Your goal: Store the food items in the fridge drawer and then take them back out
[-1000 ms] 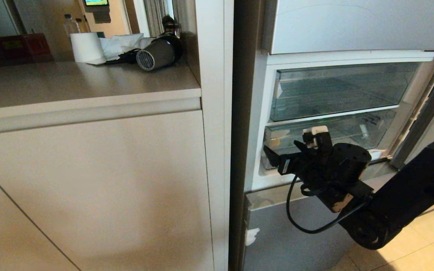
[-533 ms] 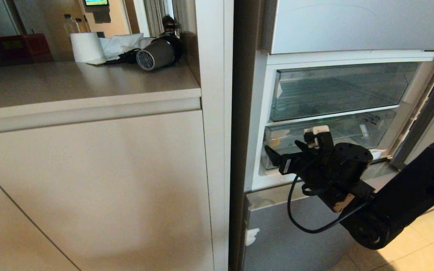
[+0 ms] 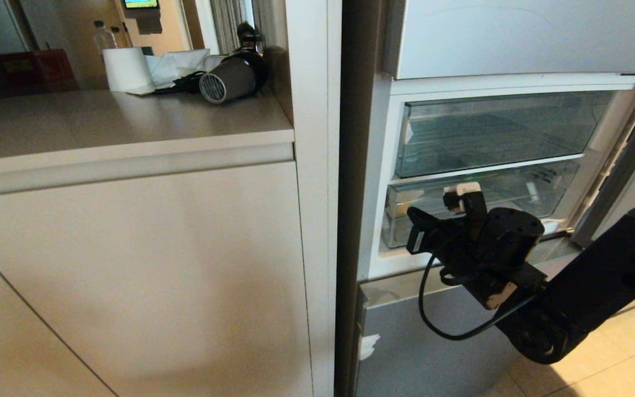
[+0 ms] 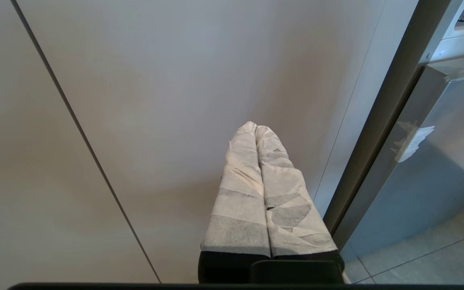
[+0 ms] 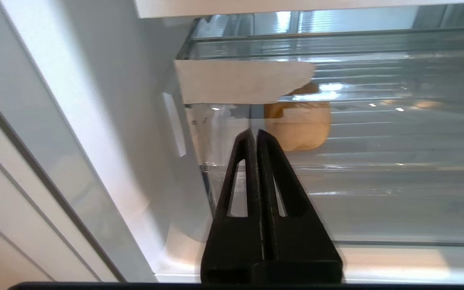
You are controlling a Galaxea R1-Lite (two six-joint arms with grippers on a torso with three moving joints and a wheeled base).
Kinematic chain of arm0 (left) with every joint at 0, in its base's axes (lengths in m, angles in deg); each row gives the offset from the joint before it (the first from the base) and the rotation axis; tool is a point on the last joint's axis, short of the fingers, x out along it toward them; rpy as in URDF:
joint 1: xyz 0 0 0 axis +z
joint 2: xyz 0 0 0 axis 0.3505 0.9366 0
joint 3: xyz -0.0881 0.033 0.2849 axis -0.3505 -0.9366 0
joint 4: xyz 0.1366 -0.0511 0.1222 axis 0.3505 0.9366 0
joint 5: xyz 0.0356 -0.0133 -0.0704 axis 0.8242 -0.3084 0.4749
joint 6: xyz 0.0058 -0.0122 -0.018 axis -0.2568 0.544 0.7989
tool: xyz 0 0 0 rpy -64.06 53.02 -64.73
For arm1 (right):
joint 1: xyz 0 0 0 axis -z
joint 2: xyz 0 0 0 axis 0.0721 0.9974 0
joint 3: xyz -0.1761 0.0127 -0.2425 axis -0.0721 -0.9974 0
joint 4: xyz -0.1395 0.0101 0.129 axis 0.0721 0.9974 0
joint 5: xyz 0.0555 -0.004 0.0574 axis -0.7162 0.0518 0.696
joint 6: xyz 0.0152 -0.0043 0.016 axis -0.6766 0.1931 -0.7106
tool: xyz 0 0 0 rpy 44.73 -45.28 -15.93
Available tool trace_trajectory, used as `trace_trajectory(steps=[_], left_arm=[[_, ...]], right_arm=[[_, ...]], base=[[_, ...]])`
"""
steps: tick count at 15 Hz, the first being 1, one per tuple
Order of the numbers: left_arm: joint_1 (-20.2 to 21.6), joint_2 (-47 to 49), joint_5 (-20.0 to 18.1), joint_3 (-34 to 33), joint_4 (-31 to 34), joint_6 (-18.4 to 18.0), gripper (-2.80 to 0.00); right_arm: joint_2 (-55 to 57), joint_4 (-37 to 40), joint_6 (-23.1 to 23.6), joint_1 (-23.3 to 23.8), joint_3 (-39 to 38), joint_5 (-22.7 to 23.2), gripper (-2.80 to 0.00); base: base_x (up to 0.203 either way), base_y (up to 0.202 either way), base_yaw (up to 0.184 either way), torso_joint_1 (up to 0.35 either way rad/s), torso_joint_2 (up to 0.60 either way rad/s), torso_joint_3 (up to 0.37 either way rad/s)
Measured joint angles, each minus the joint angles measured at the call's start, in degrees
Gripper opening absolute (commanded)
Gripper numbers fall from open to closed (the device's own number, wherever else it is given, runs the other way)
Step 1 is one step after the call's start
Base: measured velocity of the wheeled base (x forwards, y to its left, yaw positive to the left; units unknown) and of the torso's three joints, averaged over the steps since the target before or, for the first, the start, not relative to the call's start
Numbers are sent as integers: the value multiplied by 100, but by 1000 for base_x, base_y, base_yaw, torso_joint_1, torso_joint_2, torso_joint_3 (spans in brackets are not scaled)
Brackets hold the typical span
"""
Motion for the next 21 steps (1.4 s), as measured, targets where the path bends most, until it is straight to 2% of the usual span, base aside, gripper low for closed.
trace_trajectory(steps=[7,8,21], left_arm=[[0,0,0,0,0,1,-280],[0,0,0,0,0,2,-280],[0,0,0,0,0,0,-280]], right_arm=[[-75,-1,27,-139,-215,-109,-280],[-106,-1,45,-150,-268,-118,0],[-113,357,-30,-144,102,-88,0]], base=[[0,0,0,0,0,0],[0,0,0,0,0,0],[0,0,0,0,0,0]])
